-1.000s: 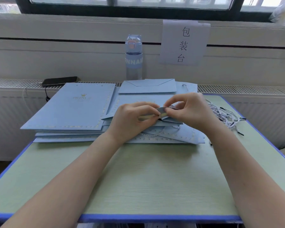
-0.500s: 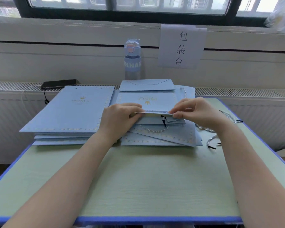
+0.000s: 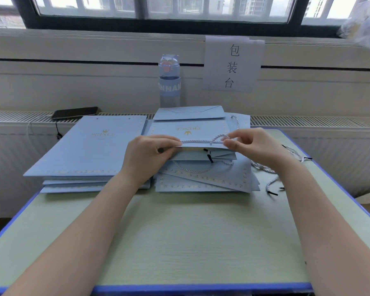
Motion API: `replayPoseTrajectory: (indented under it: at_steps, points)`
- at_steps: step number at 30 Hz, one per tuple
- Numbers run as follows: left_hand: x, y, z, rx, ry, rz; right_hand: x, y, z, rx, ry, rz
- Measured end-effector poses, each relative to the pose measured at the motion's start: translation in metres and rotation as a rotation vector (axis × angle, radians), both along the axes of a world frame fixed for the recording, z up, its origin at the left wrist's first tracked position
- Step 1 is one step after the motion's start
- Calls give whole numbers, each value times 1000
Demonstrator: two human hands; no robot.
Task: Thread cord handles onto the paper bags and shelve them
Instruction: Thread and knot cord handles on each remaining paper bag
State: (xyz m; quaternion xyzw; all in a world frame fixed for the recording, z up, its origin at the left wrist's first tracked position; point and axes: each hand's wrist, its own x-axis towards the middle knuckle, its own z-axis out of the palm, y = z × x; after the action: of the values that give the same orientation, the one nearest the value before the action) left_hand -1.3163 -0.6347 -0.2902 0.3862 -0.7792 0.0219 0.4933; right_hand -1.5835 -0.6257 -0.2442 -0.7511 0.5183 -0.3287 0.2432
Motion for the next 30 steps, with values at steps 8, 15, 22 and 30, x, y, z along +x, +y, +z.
replayPoseTrajectory:
  at_steps: [8,15,22,30]
  points:
    - [-2,4,2,-44,-100,10,11,-4,-9,-100,35,-23]
    - [-8,3,3,-22,10,-67,12,-7,-4,-98,-486,-188]
    - [1,7,14,557,177,-124,14,-8,-10,-30,-275,-163]
    - [4,3,13,725,-55,84,16,-8,-11,36,-285,-191]
